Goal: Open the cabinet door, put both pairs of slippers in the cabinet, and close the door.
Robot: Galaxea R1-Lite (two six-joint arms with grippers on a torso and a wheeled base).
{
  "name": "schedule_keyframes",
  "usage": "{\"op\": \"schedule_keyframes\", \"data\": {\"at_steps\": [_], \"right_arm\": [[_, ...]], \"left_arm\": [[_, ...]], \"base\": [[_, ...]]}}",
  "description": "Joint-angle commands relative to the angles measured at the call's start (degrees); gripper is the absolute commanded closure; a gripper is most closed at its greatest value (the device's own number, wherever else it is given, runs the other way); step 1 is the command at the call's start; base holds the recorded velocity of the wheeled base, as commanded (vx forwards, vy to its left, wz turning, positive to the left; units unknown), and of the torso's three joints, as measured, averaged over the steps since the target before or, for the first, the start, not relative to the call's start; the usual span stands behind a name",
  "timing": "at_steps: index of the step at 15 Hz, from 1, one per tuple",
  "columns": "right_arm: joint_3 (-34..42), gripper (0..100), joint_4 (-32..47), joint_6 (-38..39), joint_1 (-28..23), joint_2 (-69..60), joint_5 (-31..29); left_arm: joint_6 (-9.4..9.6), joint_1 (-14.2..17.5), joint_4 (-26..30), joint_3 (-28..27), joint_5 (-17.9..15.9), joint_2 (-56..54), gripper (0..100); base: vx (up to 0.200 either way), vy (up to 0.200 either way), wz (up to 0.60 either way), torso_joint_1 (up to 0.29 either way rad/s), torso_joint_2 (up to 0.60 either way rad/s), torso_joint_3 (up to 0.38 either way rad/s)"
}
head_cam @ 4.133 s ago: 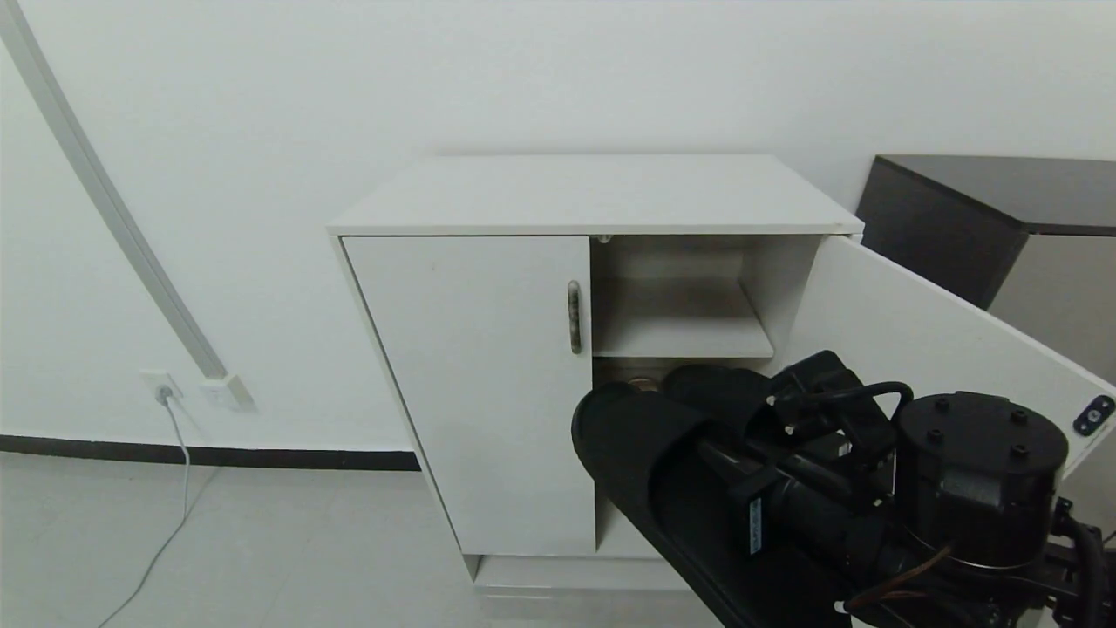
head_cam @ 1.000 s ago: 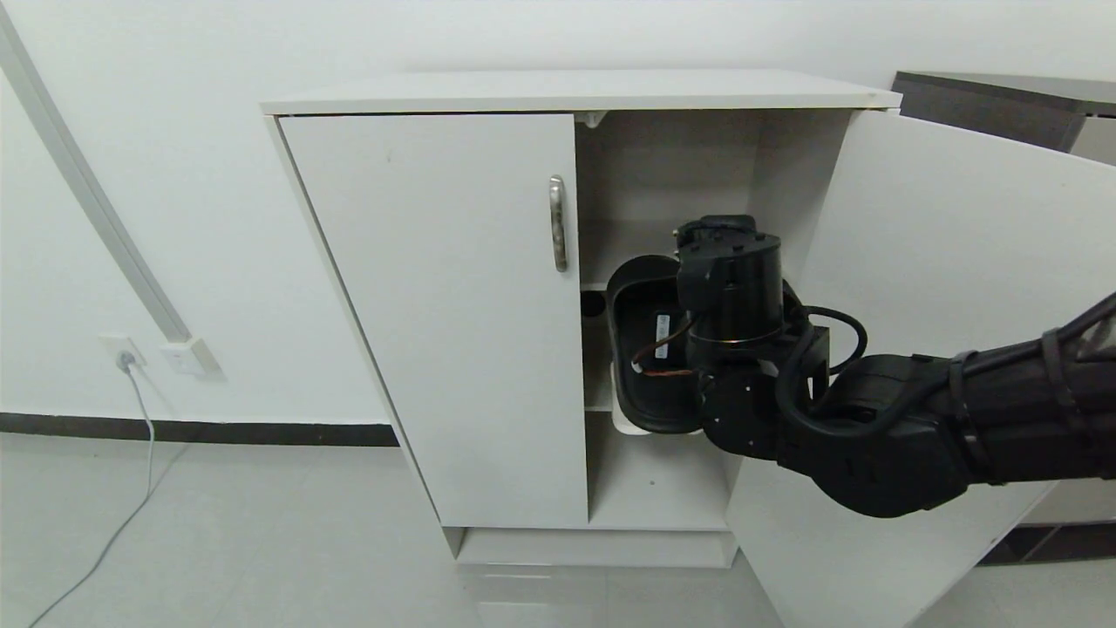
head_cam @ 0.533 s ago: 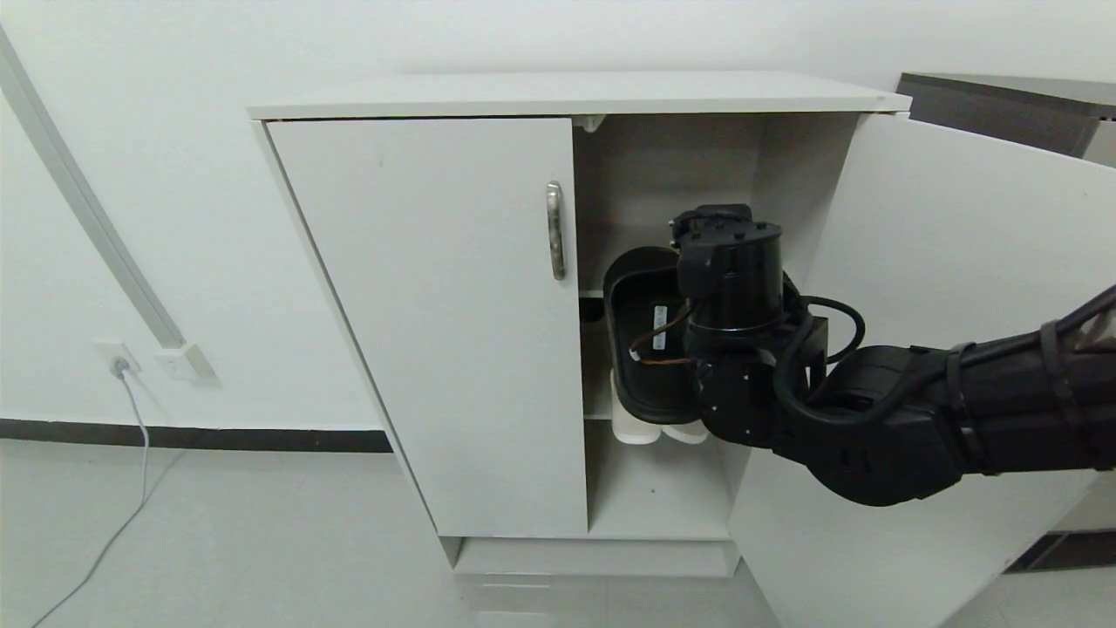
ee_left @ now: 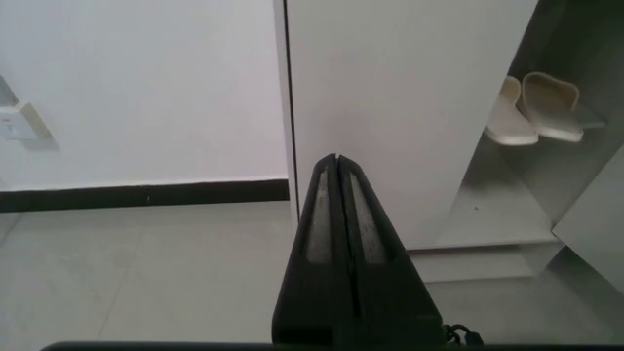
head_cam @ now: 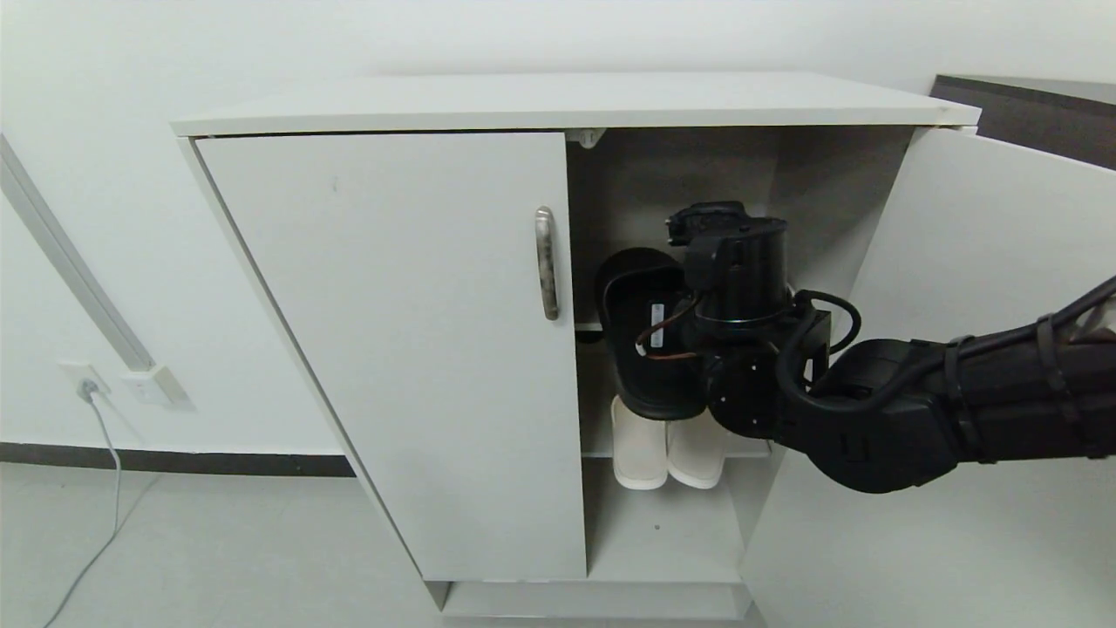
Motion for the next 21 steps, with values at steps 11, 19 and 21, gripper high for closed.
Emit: {"op": "schedule_keyframes", "data": {"at_steps": [11,19,21], "right_arm": [[-17.01,100,10.86,0.04,-5.98,7.78,4.44],[-24.22,100,13.76,-0.14,-7.91,11.56,5.32],[-24.4,100,13.85,-0.14,-8.44,11.73,5.4]], "left_arm": [[-0.16,-0.01,0.01,0.0,-0.02,0.07,100],[-0.25,-0.01,0.01,0.0,0.07,0.07,100],[-0.25,-0.01,0.01,0.0,0.07,0.07,100]], "base": [[0.0,0.0,0.0,0.0,0.0,0.0],[0.0,0.0,0.0,0.0,0.0,0.0],[0.0,0.0,0.0,0.0,0.0,0.0]]}}
